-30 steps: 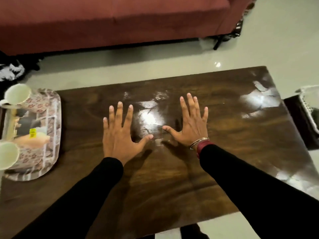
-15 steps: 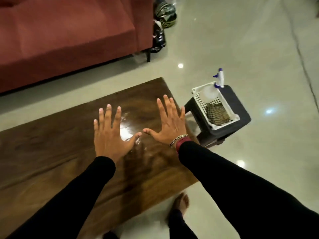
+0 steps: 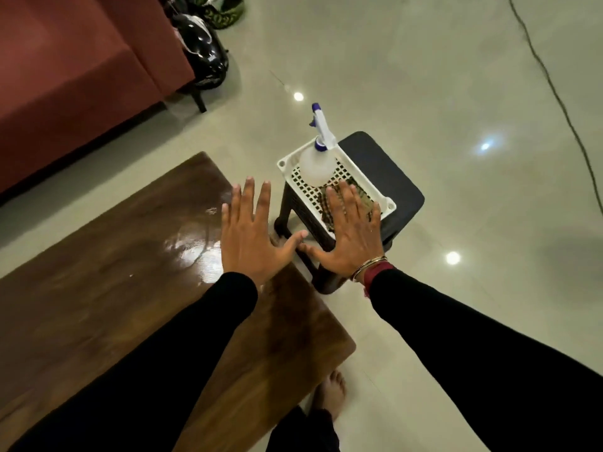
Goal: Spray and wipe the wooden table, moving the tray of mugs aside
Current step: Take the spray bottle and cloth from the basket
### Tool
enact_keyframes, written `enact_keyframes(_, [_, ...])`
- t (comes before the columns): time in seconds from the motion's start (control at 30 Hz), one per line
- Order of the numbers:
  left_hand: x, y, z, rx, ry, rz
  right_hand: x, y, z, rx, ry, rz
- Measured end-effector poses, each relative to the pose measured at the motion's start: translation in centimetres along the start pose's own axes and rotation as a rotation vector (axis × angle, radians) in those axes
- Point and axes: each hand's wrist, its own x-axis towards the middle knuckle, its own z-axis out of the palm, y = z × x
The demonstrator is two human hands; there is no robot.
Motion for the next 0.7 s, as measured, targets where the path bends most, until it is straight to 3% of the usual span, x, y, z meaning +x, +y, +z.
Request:
enact_keyframes(0.27, [8.1,4.6,6.8,-0.228,-0.016,0.008,5.5,4.9,4.8,0.192,-0.074,0.181])
enact_keyframes(0.4, [13.5,6.1,8.5,-0.437,-0.035,-0.098,7.9,5.5,7.0,0.154,-0.214,0.262])
enact_keyframes(0.53, [17.5,6.9,10.5,-0.611,-0.039,-0.167,8.5,5.9,9.0,0.117,-0.196,0.317])
enact_keyframes(0.7, [18.7,6.9,12.9,-0.716,-0.008,-0.061,8.8,4.8,9.7,0.088,-0.263,0.342])
